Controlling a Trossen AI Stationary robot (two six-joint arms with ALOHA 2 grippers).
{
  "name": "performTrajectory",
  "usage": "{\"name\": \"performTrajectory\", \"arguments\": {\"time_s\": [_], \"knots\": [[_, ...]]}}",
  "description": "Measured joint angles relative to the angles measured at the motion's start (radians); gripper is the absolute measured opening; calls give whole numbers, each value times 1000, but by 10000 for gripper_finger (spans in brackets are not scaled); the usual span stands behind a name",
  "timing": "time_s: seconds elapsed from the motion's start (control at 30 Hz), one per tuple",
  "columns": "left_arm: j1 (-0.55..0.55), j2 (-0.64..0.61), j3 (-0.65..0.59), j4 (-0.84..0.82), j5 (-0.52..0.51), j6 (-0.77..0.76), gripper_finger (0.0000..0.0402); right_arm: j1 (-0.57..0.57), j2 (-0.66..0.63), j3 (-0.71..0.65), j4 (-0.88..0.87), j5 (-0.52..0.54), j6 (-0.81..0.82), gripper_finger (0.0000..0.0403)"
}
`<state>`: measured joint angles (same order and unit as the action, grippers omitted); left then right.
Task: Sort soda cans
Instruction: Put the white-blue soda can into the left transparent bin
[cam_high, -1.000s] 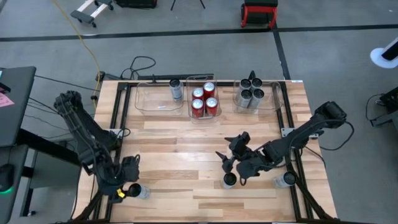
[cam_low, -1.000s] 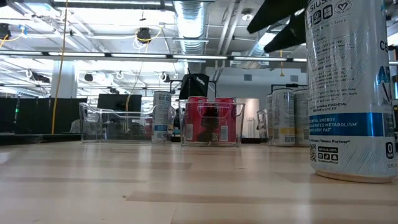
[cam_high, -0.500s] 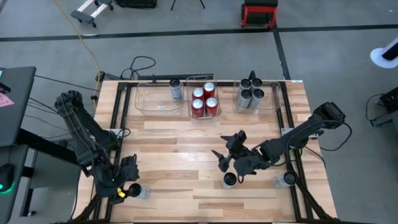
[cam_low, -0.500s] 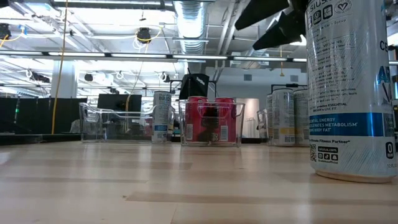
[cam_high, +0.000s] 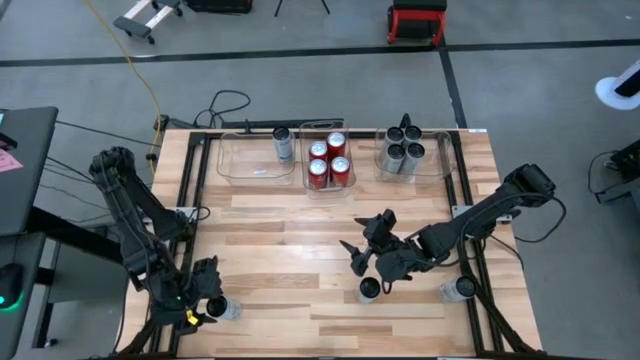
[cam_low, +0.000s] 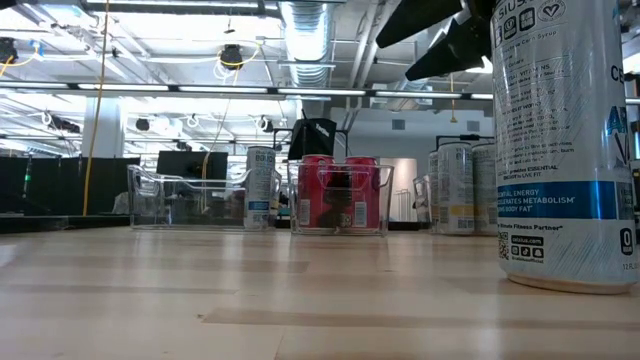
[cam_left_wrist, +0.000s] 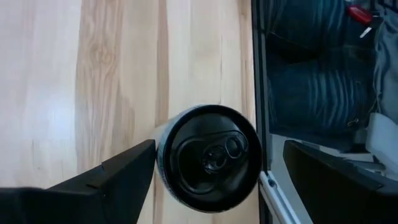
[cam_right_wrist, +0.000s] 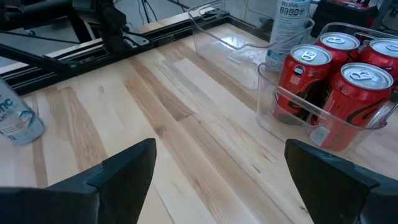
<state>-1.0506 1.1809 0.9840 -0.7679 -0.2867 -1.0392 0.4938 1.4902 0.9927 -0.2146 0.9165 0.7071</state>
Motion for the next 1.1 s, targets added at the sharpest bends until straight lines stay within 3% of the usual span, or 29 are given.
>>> {"name": "performTrajectory", "arguments": {"time_s": [0.6,0.73,0.87,1.1], "knots": [[3,114,-1,-26,-40,66,342,-3,0,0,14,0,4,374],[8,113,-1,-52,-62,61,313,-5,0,0,15,1,3,374],[24,113,-1,-78,-95,95,252,-6,0,0,15,1,3,374],[136,109,0,-211,-187,143,248,-3,0,0,14,1,-2,374]]}}
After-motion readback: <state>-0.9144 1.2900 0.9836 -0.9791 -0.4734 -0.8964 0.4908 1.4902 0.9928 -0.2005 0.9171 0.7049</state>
